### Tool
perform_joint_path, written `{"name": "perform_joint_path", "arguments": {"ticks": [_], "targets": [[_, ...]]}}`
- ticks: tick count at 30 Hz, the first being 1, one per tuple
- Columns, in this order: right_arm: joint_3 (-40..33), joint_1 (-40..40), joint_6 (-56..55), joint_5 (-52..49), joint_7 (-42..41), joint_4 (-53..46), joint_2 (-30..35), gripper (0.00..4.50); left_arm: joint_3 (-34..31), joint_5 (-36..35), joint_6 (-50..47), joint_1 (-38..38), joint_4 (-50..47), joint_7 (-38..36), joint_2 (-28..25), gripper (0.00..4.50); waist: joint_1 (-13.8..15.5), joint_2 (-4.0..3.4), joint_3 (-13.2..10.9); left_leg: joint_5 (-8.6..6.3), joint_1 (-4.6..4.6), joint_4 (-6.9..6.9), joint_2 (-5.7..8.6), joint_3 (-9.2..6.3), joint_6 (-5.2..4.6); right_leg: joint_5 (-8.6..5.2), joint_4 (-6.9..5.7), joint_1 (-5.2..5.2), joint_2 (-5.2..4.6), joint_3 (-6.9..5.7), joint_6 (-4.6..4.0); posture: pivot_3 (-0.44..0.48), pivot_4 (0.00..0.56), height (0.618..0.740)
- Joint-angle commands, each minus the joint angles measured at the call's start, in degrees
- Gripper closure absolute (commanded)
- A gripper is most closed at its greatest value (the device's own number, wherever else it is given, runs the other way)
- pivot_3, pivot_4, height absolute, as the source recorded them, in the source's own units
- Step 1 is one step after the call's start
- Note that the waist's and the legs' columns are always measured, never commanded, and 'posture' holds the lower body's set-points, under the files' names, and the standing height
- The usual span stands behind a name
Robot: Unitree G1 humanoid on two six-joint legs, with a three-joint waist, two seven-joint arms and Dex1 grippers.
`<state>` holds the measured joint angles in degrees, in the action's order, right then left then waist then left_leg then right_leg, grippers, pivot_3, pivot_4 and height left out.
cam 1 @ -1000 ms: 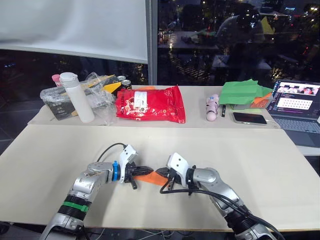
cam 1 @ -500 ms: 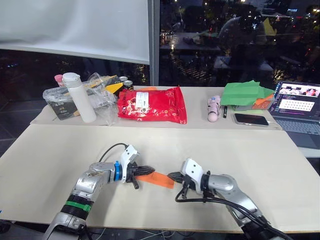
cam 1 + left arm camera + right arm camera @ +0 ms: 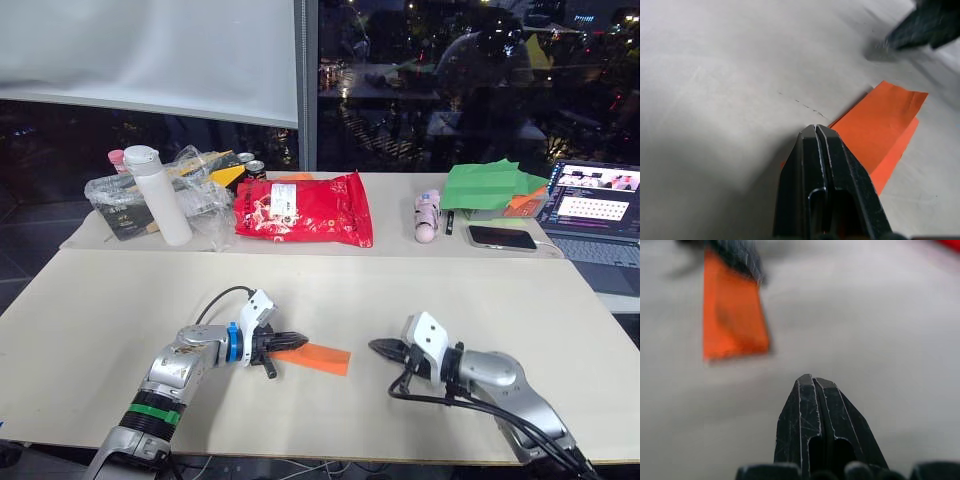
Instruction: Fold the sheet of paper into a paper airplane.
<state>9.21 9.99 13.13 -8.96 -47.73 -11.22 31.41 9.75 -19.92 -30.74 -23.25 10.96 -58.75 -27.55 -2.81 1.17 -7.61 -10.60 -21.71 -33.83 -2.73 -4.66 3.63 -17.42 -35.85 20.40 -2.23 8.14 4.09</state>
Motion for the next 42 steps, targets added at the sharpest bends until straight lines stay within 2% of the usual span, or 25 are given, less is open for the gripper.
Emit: {"name": "perform_joint_path", "arguments": {"ticks": [1, 6, 10, 13, 20, 23, 29, 37, 41, 42], "targets": [[0.8, 1.8, 4.8, -2.9, -3.6, -7.5, 2.6, 4.46, -4.4, -3.7, -6.9, 0.3, -3.9, -0.2, -3.5, 4.5, 0.0, 0.09, -0.1, 0.0, -0.07, 0.02, 0.0, 0.0, 0.0, 0.04, 0.0, 0.07, 0.0, 0.0, 0.08, 0.0, 0.15, 0.719], [2.3, 4.2, 18.6, -10.2, -6.7, -16.9, 5.5, 4.46, -17.2, -14.7, -17.9, 1.4, -14.2, -1.4, -12.3, 4.5, -0.4, 0.19, -0.2, 0.01, -0.65, 0.1, -0.06, -0.04, -0.01, 0.11, -0.09, 0.7, 0.04, -0.03, 0.19, 0.0, 0.15, 0.719], [6.0, 9.5, 26.6, -12.3, -8.1, -18.0, 5.7, 4.46, -22.0, -16.8, -16.9, 8.3, -22.3, -3.6, -18.4, 4.5, -0.8, 0.06, -0.2, 0.0, -0.49, 0.13, -0.06, -0.01, 0.0, 0.11, -0.01, 0.61, -0.01, -0.02, 0.18, 0.0, 0.15, 0.719], [9.1, 14.0, 28.6, -10.6, -7.6, -15.8, 4.9, 4.46, -23.5, -16.8, -15.7, 13.9, -26.7, -3.6, -20.5, 4.5, -0.8, 0.14, -0.3, 0.0, -0.35, 0.11, -0.06, 0.03, 0.0, -0.13, 0.01, 0.75, -0.07, -0.02, -0.26, 0.0, 0.15, 0.719], [13.6, 23.2, 30.3, -6.6, -4.9, -8.7, 1.5, 4.46, -26.4, -17.0, -15.1, 24.1, -35.0, -0.2, -20.8, 4.5, -0.5, 0.25, -0.4, 0.0, -0.43, 0.12, -0.07, 0.05, 0.01, -0.1, 0.04, 0.85, -0.1, -0.04, -0.35, 0.0, 0.15, 0.719], [15.7, 27.6, 31.4, -4.7, -4.9, -4.8, -0.2, 3.62, -26.4, -15.9, -14.2, 27.5, -37.1, 2.0, -20.3, 4.5, -0.7, 0.23, -0.4, 0.0, -0.42, 0.15, -0.08, 0.08, 0.01, -0.08, 0.03, 0.87, -0.13, -0.04, -0.37, 0.0, 0.15, 0.719], [19.7, 33.8, 32.7, -0.1, -3.7, 4.5, -2.9, 1.54, -25.5, -14.6, -12.8, 29.9, -37.6, 5.0, -19.9, 4.5, -1.0, 0.22, -0.4, 0.0, -0.37, 0.14, -0.08, 0.08, 0.0, -0.05, -0.01, 0.87, -0.13, -0.06, -0.41, 0.0, 0.15, 0.719], [21.7, 34.6, 29.6, 4.5, -1.9, 13.6, -7.6, 1.54, -23.4, -14.1, -11.8, 30.3, -37.8, 5.8, -20.0, 4.5, -1.1, 0.19, -0.4, 0.0, -0.39, 0.16, -0.08, 0.1, 0.0, 0.12, -0.04, 0.9, -0.13, -0.06, -0.21, 0.0, 0.15, 0.719], [20.3, 34.0, 30.5, 4.1, -2.2, 12.9, -8.6, 2.66, -22.6, -14.1, -11.2, 29.2, -37.1, 5.7, -20.1, 4.5, -1.1, 0.18, -0.4, 0.0, -0.38, 0.15, -0.08, 0.09, 0.0, 0.11, -0.05, 0.9, -0.12, -0.07, -0.21, 0.0, 0.15, 0.719], [19.7, 33.7, 30.9, 3.9, -2.3, 12.1, -8.4, 3.08, -22.4, -14.1, -10.9, 28.7, -36.8, 5.5, -20.2, 4.5, -1.1, 0.18, -0.4, 0.0, -0.39, 0.15, -0.08, 0.09, 0.0, 0.11, -0.05, 0.9, -0.12, -0.07, -0.21, 0.0, 0.15, 0.719]]}}
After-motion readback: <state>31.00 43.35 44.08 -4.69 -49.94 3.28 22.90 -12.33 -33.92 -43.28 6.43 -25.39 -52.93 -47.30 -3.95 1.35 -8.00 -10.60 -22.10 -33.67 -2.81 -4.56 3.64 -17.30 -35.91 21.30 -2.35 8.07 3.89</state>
